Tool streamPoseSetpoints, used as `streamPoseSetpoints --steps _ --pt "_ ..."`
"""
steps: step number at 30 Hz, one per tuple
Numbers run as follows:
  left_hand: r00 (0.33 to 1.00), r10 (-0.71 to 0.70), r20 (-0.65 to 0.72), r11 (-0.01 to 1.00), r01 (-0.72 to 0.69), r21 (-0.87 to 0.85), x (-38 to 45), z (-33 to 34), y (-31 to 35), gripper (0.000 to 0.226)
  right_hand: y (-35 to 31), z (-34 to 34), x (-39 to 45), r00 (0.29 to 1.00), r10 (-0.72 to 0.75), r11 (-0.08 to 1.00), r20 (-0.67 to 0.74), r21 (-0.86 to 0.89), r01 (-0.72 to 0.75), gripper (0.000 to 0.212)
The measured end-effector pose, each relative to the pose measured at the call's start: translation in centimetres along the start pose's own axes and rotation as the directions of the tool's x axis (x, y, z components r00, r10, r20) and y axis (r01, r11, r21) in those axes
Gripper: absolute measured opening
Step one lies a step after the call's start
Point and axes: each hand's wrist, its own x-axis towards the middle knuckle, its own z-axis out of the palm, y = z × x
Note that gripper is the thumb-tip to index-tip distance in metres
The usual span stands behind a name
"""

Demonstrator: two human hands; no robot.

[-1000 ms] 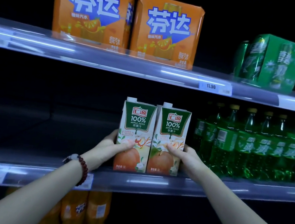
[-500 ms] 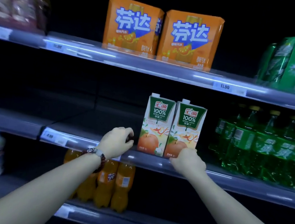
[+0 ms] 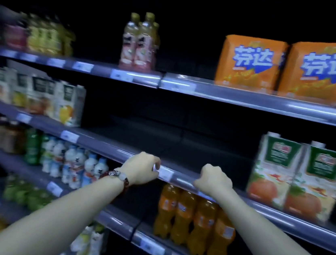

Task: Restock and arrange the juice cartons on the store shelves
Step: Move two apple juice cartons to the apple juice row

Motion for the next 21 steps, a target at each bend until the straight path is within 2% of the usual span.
streamPoseSetpoints --steps 3,11,21 --pt "0.998 -0.069 0.001 0.997 0.069 0.02 -2.0 -2.1 -6.7 0.018 -6.7 2.6 0.9 0.997 -0.071 0.997 0.04 0.039 0.069 0.022" --pt "0.974 -0.226 -0.025 0.973 0.227 0.043 -7.0 -7.2 -20.9 0.017 -22.4 7.3 2.2 0.965 -0.256 0.954 0.055 0.174 0.243 0.025" --pt "0.934 -0.358 -0.002 0.934 0.358 0.017 -8.7 -8.1 -32.0 0.02 -34.0 12.0 5.7 0.931 -0.36 0.91 0.065 0.242 0.335 0.018"
